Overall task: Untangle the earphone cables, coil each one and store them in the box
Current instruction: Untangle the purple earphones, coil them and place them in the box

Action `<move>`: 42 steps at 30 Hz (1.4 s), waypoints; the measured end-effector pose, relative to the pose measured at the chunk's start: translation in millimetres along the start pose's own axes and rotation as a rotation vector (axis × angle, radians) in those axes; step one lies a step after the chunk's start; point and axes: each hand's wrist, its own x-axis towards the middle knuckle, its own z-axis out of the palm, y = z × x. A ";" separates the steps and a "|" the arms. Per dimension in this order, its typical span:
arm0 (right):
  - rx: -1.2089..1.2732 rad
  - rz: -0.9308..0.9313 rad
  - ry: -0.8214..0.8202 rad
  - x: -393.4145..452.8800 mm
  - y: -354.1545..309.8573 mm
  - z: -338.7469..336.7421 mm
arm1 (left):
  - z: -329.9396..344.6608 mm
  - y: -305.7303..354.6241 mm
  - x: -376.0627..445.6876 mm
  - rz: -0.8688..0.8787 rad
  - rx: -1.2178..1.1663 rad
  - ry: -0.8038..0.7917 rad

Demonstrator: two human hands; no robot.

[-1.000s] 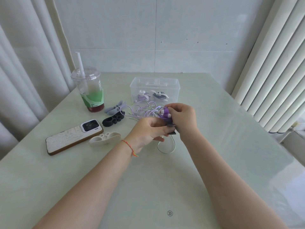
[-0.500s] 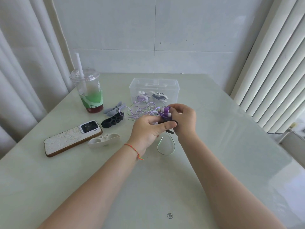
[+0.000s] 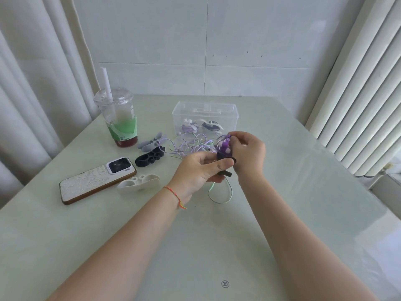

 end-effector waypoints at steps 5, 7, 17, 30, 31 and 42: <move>0.317 0.113 0.011 12.0 -12.5 -23.0 | -5.0 -1.2 2.2 0.025 0.114 0.064; 0.447 0.184 -0.133 8.9 -19.9 -28.8 | -10.5 -0.9 4.0 0.040 0.130 0.116; 0.218 0.015 -0.407 -6.2 -22.5 -17.7 | -26.5 -1.3 8.1 0.082 0.127 0.232; -0.061 -0.259 -0.278 -12.3 -9.4 0.6 | -17.1 3.3 1.4 0.073 0.082 0.170; -0.074 -0.281 -0.265 -12.4 -8.0 1.5 | -17.4 2.9 1.5 0.075 0.082 0.177; -0.211 -0.462 -0.244 -10.0 -10.7 -2.2 | -18.0 1.1 1.9 0.064 0.167 0.104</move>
